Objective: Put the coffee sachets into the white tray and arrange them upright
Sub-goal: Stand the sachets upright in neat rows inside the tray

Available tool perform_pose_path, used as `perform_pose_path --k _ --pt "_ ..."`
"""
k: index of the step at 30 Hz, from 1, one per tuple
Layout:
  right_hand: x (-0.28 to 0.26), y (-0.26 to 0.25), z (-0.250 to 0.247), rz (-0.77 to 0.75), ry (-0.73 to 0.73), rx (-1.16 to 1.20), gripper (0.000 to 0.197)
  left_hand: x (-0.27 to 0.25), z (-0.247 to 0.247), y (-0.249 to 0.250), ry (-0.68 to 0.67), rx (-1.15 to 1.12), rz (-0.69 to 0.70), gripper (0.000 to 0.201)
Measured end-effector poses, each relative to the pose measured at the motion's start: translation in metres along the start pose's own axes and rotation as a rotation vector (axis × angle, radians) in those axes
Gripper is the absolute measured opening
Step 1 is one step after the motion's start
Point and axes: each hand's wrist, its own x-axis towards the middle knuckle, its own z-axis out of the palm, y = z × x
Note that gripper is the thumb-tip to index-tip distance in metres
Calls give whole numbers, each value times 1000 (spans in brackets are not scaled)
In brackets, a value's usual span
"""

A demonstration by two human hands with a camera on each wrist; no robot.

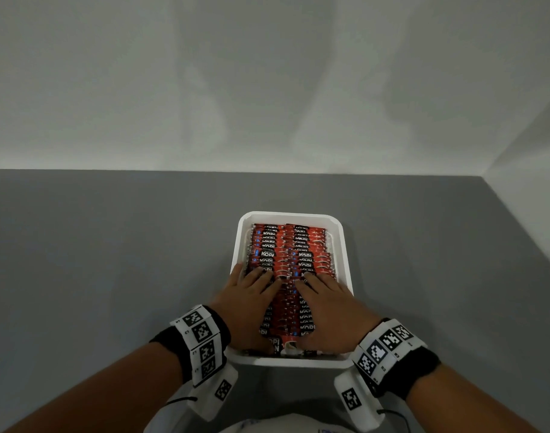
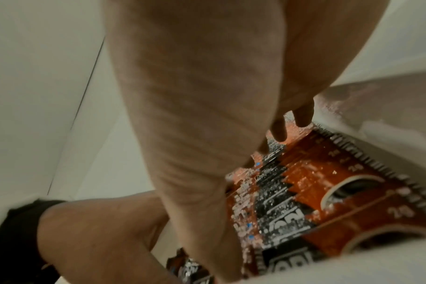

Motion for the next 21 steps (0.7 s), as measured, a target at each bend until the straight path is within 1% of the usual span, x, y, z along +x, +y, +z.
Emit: perform_pose_path --k 4,6,9,16,21 --pt "0 -2 6 -14 24 -57 120 0 0 -1 1 -29 -5 123" --pt "0 2 10 -20 24 -54 122 -1 -1 -4 -12 -48 3 124" --pt "1 5 7 -23 16 -30 126 -2 -3 -6 -28 -53 17 119" --pt "-4 -4 5 -20 25 -48 119 -3 -6 -5 -28 -56 24 118" --pt "-5 -1 2 -17 18 -33 124 -4 -6 -8 -32 -60 16 119"
